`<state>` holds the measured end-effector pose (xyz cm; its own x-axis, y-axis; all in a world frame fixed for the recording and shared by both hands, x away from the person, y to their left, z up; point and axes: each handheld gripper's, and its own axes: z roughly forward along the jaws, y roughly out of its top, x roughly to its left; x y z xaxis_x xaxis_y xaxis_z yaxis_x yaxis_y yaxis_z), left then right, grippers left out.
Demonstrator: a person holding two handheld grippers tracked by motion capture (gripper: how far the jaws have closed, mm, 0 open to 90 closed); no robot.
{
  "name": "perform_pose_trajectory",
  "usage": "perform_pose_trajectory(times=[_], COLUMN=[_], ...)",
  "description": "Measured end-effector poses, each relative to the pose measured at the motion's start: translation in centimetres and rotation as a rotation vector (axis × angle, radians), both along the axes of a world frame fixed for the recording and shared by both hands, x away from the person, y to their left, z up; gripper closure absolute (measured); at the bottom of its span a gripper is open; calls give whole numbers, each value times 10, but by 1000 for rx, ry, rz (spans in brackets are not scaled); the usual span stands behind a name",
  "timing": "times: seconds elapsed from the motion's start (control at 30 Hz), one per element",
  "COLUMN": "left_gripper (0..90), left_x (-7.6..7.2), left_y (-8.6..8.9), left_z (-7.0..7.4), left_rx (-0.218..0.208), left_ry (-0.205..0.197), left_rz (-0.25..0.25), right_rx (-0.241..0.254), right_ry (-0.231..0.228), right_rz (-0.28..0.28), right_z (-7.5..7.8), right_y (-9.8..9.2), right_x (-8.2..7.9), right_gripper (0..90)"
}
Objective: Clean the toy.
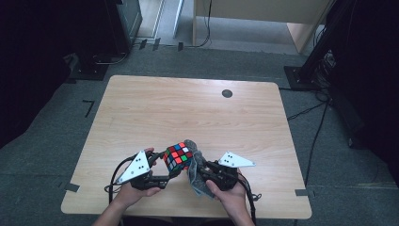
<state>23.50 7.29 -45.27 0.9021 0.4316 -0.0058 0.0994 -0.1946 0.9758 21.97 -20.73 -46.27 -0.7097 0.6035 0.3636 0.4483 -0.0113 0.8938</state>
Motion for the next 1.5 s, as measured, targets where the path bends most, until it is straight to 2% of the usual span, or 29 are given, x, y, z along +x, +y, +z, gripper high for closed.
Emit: perform_pose_trajectory(times=[0.07,0.17,0.27,0.37,0.47,0.57,0.67,0.7,0.77,0.9,1.0,1.1,1.17,1.3,1.37,1.43,1.5], left_gripper=[342,342,342,342,342,342,342,342,342,342,342,342,342,342,342,342,342], left_x=[0,-1,-2,-1,0,0,-1,-1,-2,0,1,0,0,2,4,6,9], left_y=[-1,-3,-5,-2,0,1,-1,-2,-3,2,3,2,1,2,4,6,8], left_z=[-1,-4,-3,-1,0,0,-2,-2,-1,1,2,1,0,-1,-1,-3,-6], left_rx=[12,23,20,0,-4,-7,8,8,8,-12,-21,-12,-12,-4,0,6,14], left_ry=[-2,0,-1,7,5,5,4,5,2,8,7,8,10,10,8,17,25], left_rz=[-2,-9,-14,-13,-7,-6,-12,-15,-16,-7,-4,-8,-13,2,23,39,52], right_rx=[13,80,69,80,45,27,81,82,75,69,39,91,110,93,51,-1,-91], right_ry=[-27,-66,-63,-19,2,-30,-62,-62,-48,11,-19,-62,-62,-20,-32,-58,-82], right_rz=[-31,-66,-49,-22,7,-11,-49,-48,-33,19,21,-24,-27,10,1,-53,-154], right_z=[6,16,14,5,0,6,14,14,11,0,4,13,14,5,5,7,9], right_y=[-6,-15,-12,-7,-1,-5,-12,-12,-9,-2,-3,-11,-11,-5,-5,-8,-15], right_x=[-1,-3,-3,-2,-1,-2,-4,-4,-4,-1,-2,-4,-5,-3,-3,-4,-2], right_gripper=[720,721,722,721,721,719,718,718,719,719,717,716,717,717,715,708,705])
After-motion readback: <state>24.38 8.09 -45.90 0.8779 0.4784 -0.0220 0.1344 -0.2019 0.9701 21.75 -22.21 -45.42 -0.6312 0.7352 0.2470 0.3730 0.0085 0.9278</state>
